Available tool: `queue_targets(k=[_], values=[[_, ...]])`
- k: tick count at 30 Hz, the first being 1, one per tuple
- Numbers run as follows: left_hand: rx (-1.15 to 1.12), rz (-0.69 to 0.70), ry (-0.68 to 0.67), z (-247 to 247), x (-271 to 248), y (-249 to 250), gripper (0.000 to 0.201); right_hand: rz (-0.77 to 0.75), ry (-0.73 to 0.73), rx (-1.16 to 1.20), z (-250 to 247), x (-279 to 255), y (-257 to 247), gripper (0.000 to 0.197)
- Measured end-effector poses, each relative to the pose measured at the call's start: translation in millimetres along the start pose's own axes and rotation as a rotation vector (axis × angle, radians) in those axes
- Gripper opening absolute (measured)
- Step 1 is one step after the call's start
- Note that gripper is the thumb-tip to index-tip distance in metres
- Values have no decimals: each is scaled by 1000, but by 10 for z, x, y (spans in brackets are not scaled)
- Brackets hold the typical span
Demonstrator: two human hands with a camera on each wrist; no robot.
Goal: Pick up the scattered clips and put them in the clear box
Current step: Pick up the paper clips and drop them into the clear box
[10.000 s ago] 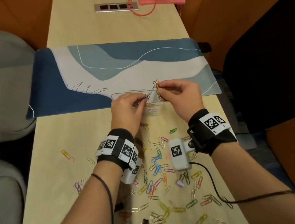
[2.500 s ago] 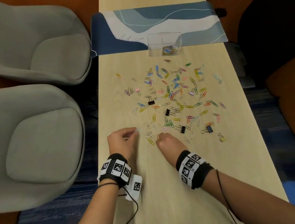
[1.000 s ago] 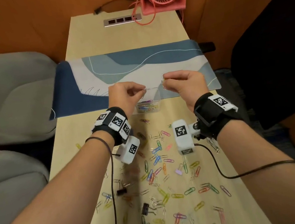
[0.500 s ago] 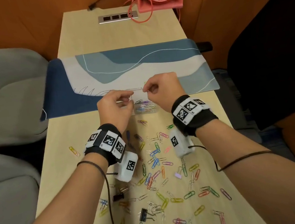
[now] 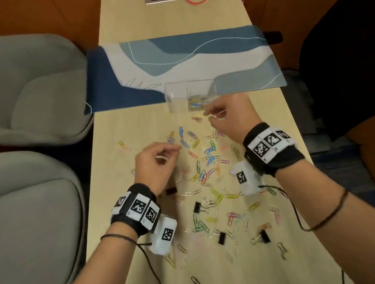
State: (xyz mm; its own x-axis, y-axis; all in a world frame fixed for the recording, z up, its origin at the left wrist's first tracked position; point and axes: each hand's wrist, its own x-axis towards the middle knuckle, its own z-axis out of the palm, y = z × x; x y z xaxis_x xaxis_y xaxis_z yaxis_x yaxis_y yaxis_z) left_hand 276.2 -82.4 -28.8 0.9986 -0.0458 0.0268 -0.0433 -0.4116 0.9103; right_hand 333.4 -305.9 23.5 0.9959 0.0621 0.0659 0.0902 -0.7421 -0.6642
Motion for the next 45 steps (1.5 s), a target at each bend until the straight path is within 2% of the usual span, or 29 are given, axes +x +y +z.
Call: queue_targets(k=[4,6,7,10,13,15,18,20,24,26,29,31,33,35,38,42,45], values=[[155,-49,-39,-223,-715,-185,16,102,-191,-22,-30,-1046,-91,14],[235,-110,-21,-313,-1078,-269,16,197,-244,-50,9,-1563,-64,14],[270,-155,-25,-345,-1246,-304,22,245,-269,-64,46,-1789,-38,16],[368,-288,-187,-411,-1737,-408,64,354,-357,-156,282,-2381,28,29],[436,-254,-326,-449,-2038,-469,95,373,-314,-261,556,-2714,48,36],[486,-199,-378,-443,-2138,-464,107,356,-245,-277,689,-2868,-6,36],[507,-182,-421,-356,-2218,-428,116,292,-231,-259,844,-3051,-123,32],[465,-211,-380,-261,-2239,-402,112,273,-224,-219,877,-3102,-153,32],[401,-224,-244,-83,-2238,-337,99,357,-123,-179,763,-3056,-56,41],[385,-208,-232,22,-2243,-310,103,354,-100,-209,722,-2969,-20,48],[425,-206,-297,187,-2257,-297,124,281,-158,-253,722,-2785,-2,63],[579,-155,-326,226,-2248,-293,132,206,-266,-341,751,-2733,-2,73],[782,-76,-323,204,-2227,-295,124,126,-358,-444,785,-2790,-2,77],[832,-12,-292,171,-2215,-332,108,81,-352,-459,833,-2958,21,76],[721,46,-249,136,-2237,-406,84,50,-261,-387,917,-3259,57,68],[559,63,-265,140,-2269,-437,58,137,-173,-296,948,-3405,22,55],[538,108,-304,176,-2246,-395,56,135,-218,-319,954,-3404,-107,53]])
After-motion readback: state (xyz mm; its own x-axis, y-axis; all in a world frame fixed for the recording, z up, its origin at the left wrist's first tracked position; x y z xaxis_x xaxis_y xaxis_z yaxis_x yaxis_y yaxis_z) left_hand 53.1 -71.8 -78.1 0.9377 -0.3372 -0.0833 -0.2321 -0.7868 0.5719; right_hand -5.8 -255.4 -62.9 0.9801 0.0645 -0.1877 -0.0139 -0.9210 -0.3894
